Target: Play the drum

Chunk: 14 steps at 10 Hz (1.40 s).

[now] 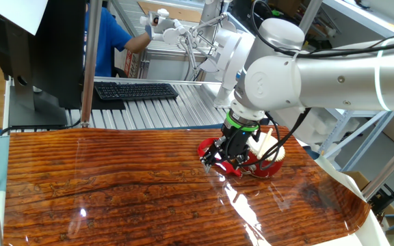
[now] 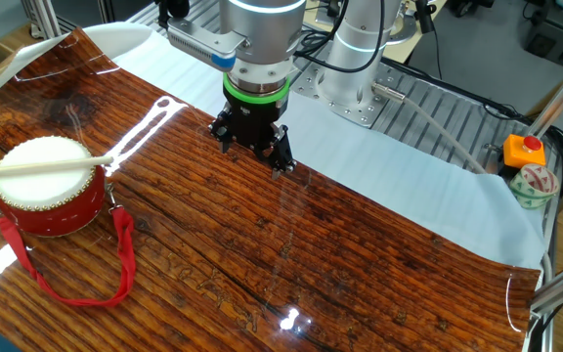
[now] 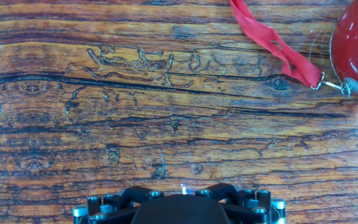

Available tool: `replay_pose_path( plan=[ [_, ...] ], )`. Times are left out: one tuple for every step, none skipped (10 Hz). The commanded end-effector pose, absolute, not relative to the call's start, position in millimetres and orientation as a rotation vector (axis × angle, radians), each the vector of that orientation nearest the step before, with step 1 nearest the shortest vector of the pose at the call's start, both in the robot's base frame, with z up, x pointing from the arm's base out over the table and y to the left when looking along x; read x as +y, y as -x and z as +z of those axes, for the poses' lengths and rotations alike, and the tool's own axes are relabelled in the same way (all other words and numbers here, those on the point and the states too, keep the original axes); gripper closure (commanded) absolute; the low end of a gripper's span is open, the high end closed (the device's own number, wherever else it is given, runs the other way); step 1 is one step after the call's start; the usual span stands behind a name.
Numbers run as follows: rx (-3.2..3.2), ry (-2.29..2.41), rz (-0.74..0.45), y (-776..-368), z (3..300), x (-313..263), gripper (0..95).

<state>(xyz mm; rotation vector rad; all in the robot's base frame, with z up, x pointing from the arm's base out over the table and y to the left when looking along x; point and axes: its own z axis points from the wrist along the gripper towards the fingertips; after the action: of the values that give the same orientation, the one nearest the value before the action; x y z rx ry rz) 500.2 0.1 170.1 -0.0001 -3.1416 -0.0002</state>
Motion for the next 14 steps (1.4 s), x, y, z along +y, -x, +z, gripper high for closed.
replay_pose_path(
  plan=[
    [-3.062, 0.569, -0.013, -500.0, 170.0, 0.0, 95.0],
    [-3.059, 0.576, -0.018, -499.9, 170.1, 0.0, 95.0],
    [-3.058, 0.581, -0.017, -499.9, 170.1, 0.0, 95.0],
    [-3.056, 0.588, -0.018, -499.8, 170.3, -0.1, 95.0],
    [-3.054, 0.596, -0.017, -499.5, 170.7, -0.3, 95.0],
    [-3.053, 0.604, -0.017, -499.1, 171.3, -0.6, 95.0],
    [-3.053, 0.605, -0.017, -499.0, 171.4, -0.7, 95.0],
    [-3.053, 0.605, -0.017, -499.0, 171.4, -0.7, 95.0],
    [-3.054, 0.602, -0.016, -499.0, 171.4, -0.7, 95.0],
    [-3.058, 0.598, -0.016, -499.0, 171.4, -0.7, 95.0],
    [-3.057, 0.603, -0.015, -499.0, 171.4, -0.7, 95.0],
    [-3.059, 0.604, -0.016, -498.9, 171.4, -0.7, 95.0],
    [-3.06, 0.602, -0.017, -498.9, 171.5, -0.7, 95.0],
    [-3.059, 0.605, -0.017, -498.9, 171.5, -0.7, 95.0]
  ],
)
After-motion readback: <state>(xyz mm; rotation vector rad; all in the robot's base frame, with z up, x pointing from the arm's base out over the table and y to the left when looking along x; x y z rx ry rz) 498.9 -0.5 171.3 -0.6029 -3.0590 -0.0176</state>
